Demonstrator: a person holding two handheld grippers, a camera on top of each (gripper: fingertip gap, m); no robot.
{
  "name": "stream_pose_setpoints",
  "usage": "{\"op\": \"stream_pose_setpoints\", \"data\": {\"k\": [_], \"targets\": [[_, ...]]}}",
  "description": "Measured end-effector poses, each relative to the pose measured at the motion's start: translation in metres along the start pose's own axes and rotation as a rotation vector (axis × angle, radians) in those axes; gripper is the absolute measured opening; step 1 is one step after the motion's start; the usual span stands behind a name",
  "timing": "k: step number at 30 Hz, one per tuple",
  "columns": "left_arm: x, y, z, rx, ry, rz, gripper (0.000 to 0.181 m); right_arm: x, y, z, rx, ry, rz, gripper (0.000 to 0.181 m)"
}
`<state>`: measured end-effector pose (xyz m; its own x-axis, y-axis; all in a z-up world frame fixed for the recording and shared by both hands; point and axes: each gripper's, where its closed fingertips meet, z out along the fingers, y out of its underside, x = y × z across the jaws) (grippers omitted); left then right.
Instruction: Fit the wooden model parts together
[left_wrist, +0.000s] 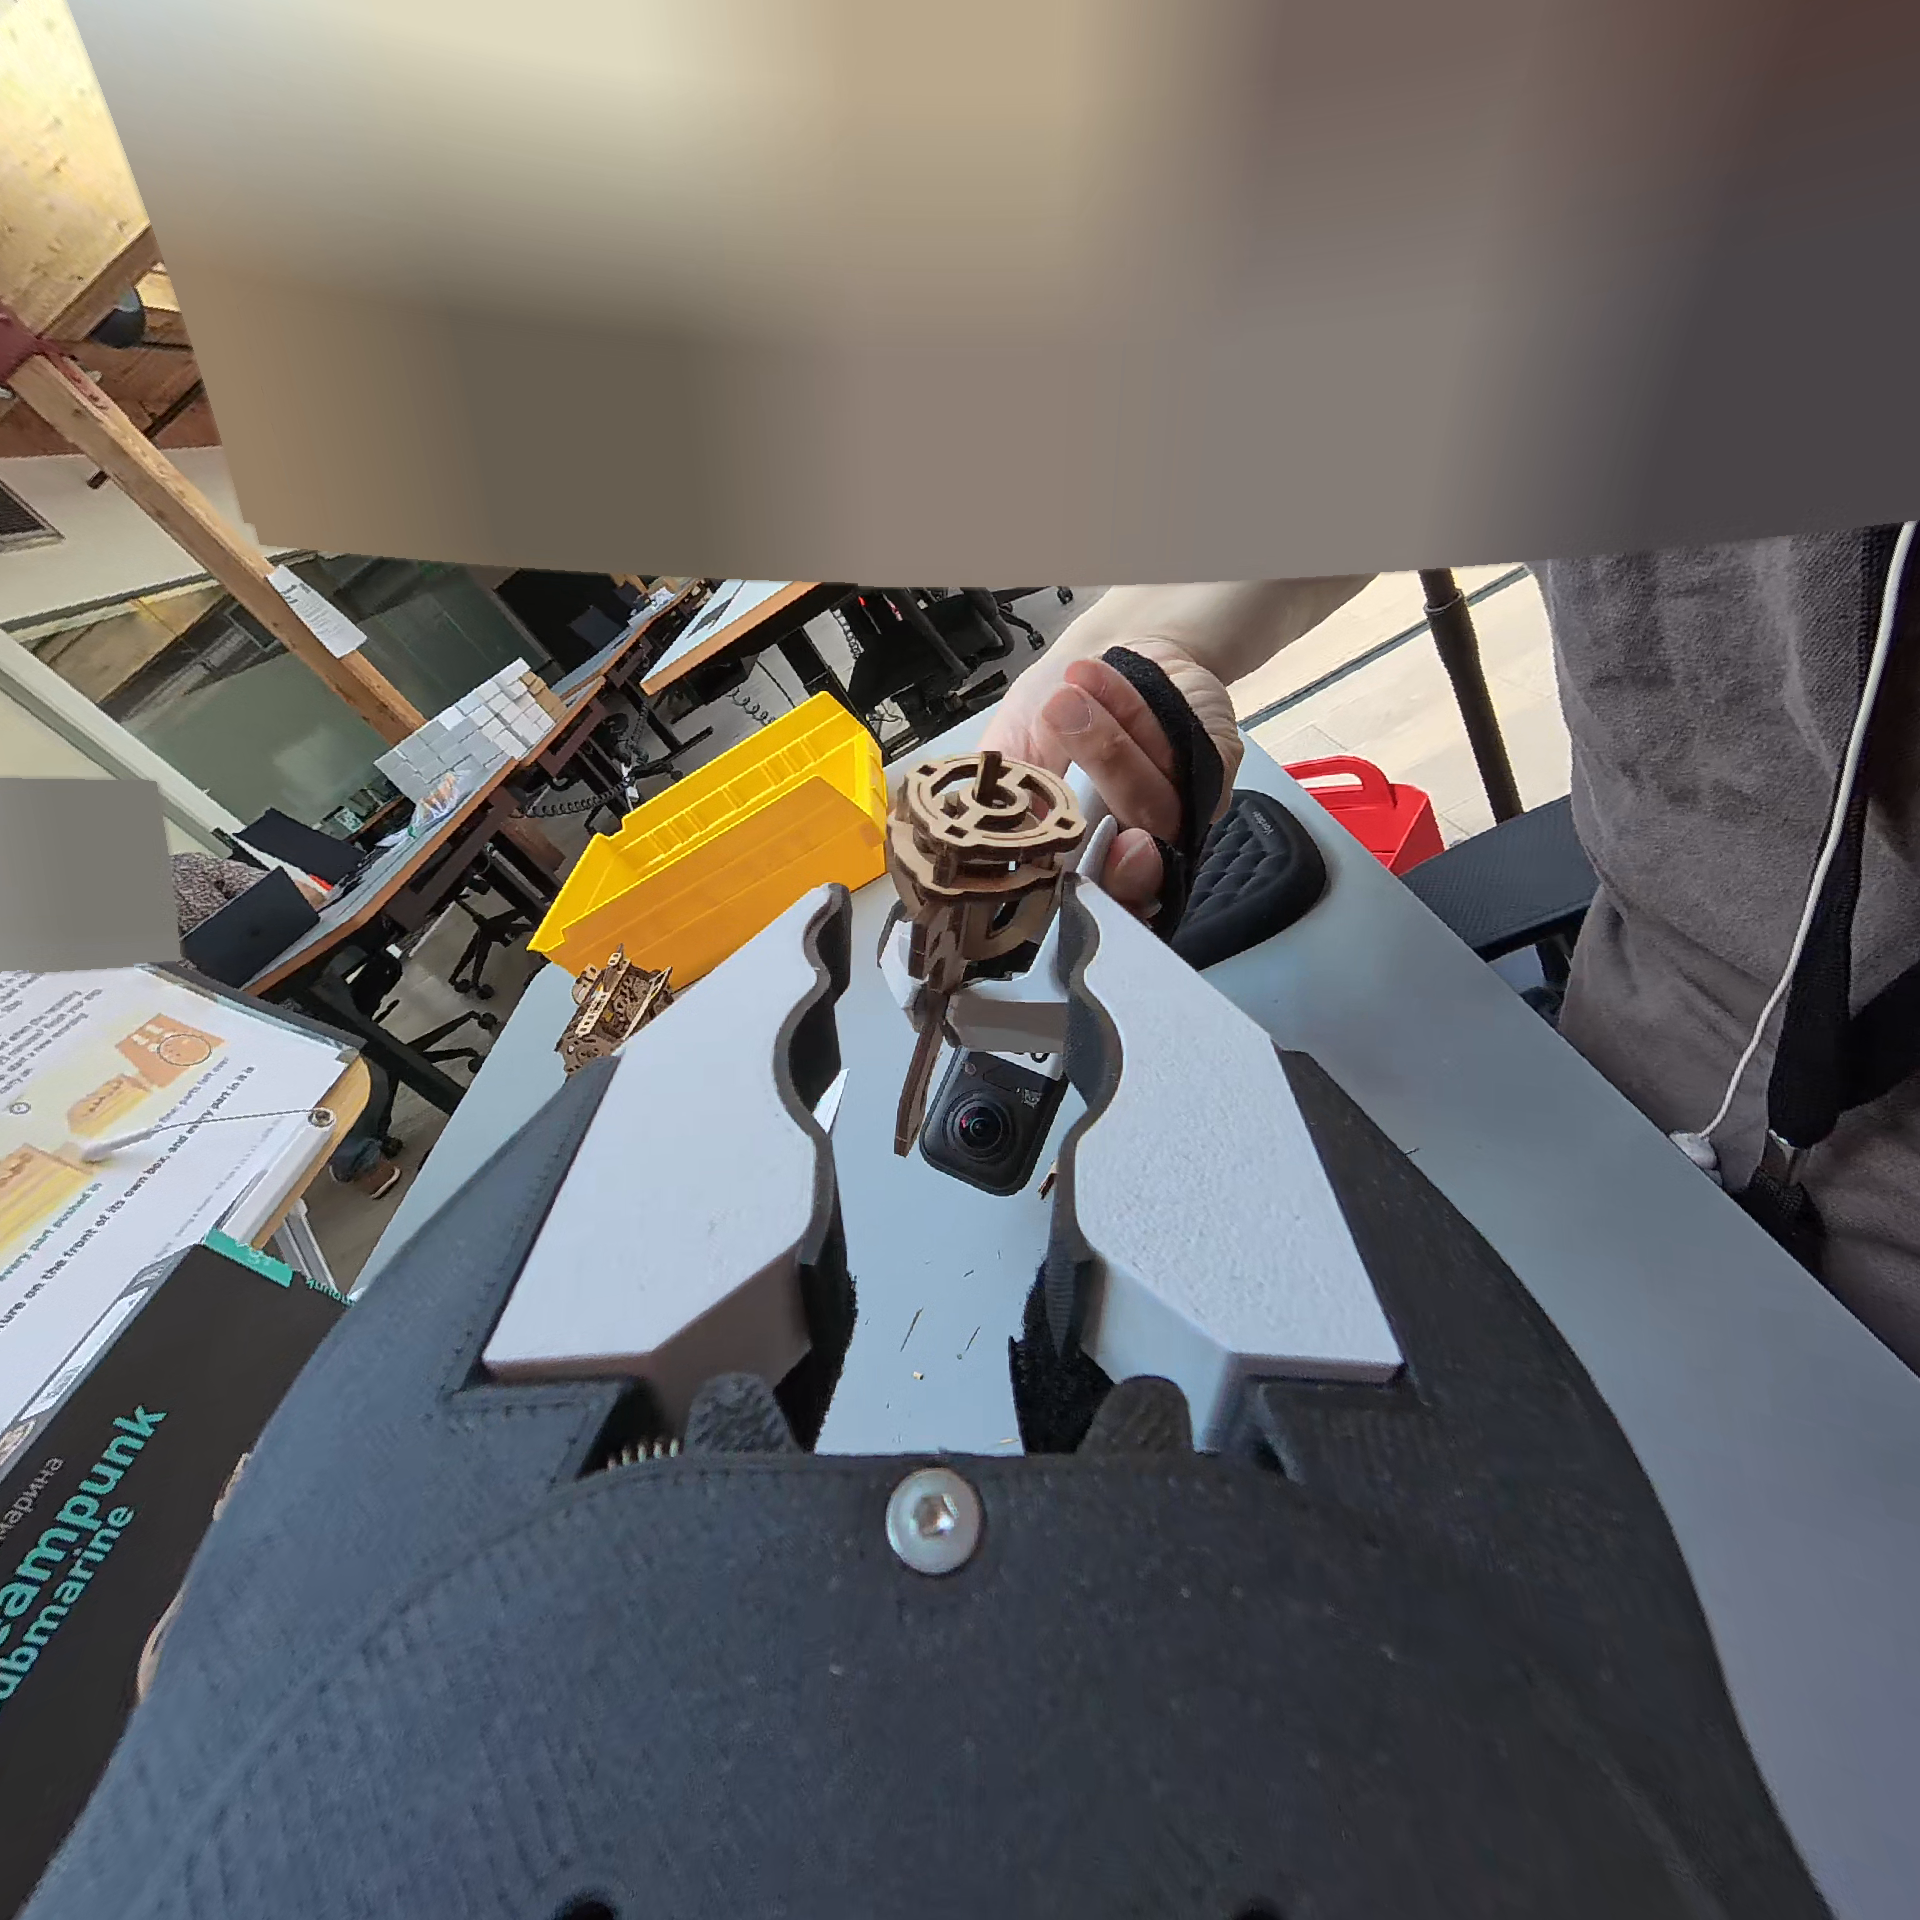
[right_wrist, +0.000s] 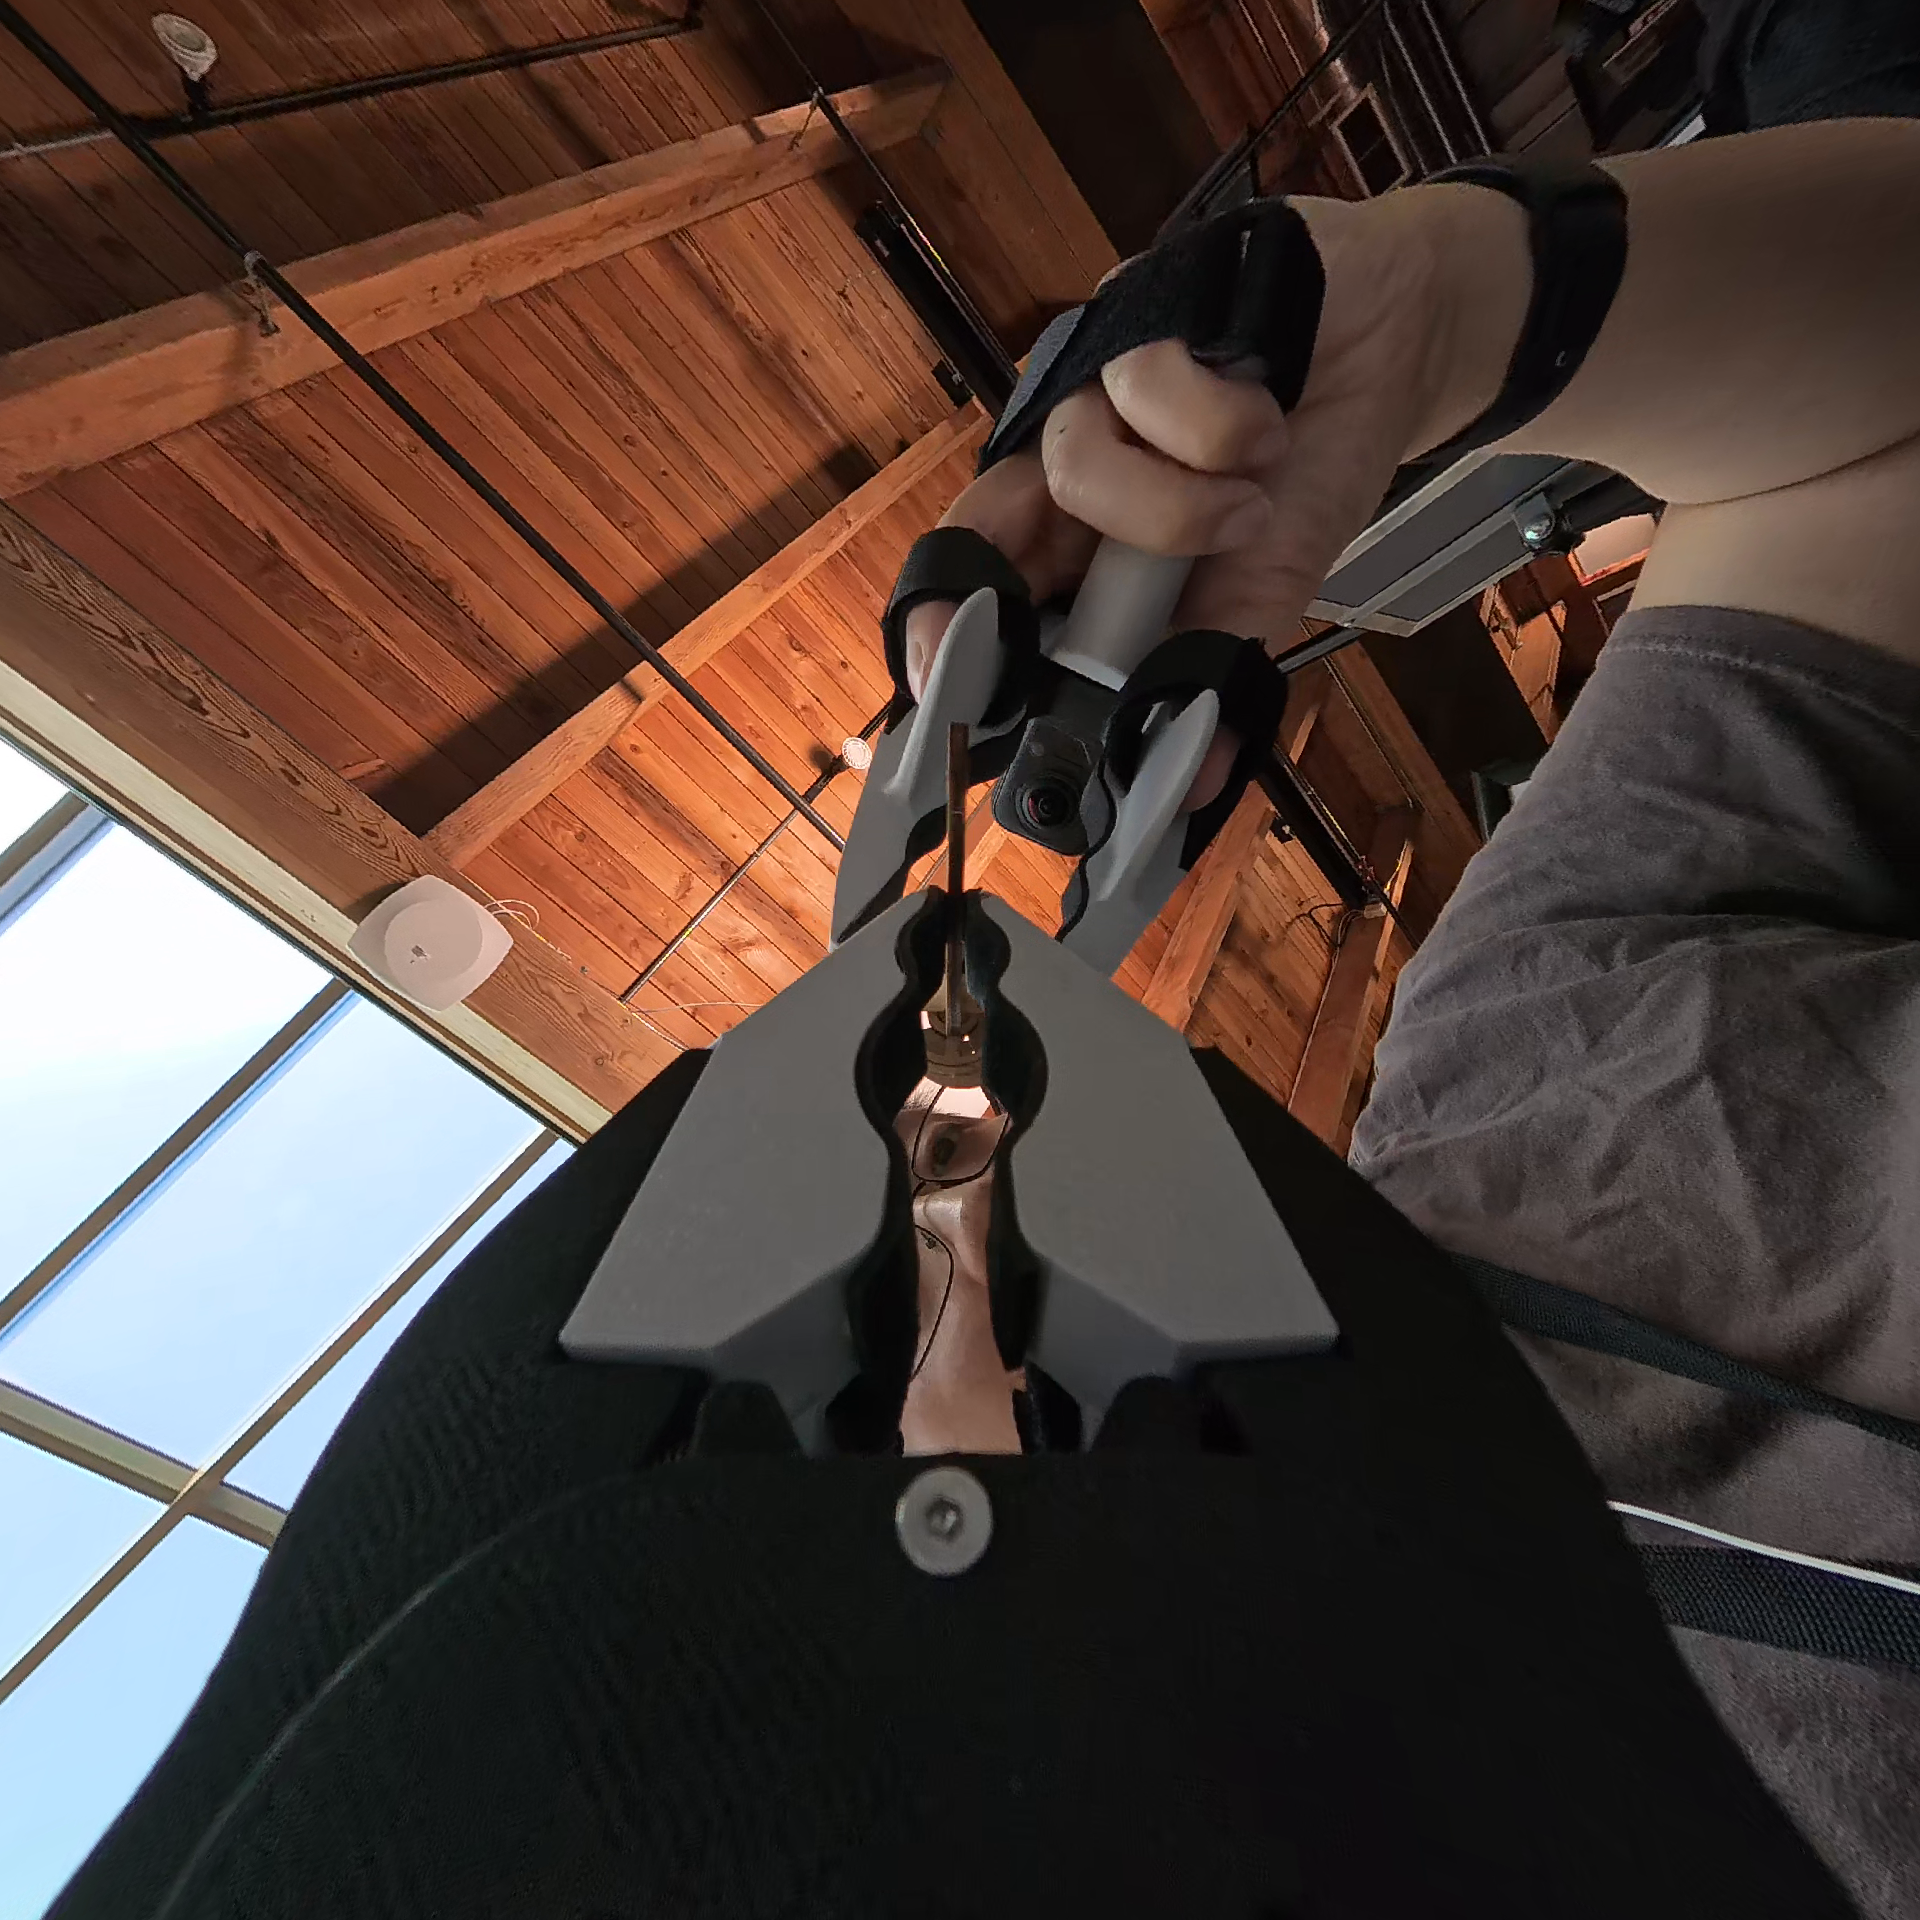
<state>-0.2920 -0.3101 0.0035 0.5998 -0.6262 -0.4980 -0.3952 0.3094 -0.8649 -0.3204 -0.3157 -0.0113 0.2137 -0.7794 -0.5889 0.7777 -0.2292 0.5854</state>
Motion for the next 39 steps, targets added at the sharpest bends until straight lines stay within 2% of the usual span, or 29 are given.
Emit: {"op": "stream_pose_setpoints", "data": {"k": [6,14,28,39], "targets": [[0.005,-0.004,0.002,0.014,0.025,0.020,0.030,0.001,0.000,0.000,0.000,-0.021,0.021,0.000],[0.001,-0.005,0.004,0.044,0.012,-0.012,0.033,-0.004,-0.001,0.002,0.002,-0.066,0.029,0.000],[-0.002,-0.004,0.007,0.034,-0.010,-0.005,0.030,-0.007,-0.005,0.002,0.010,-0.057,-0.002,0.001],[-0.007,-0.010,0.006,0.071,-0.025,-0.049,0.030,-0.014,-0.005,0.004,0.006,-0.060,-0.085,0.026]]}}
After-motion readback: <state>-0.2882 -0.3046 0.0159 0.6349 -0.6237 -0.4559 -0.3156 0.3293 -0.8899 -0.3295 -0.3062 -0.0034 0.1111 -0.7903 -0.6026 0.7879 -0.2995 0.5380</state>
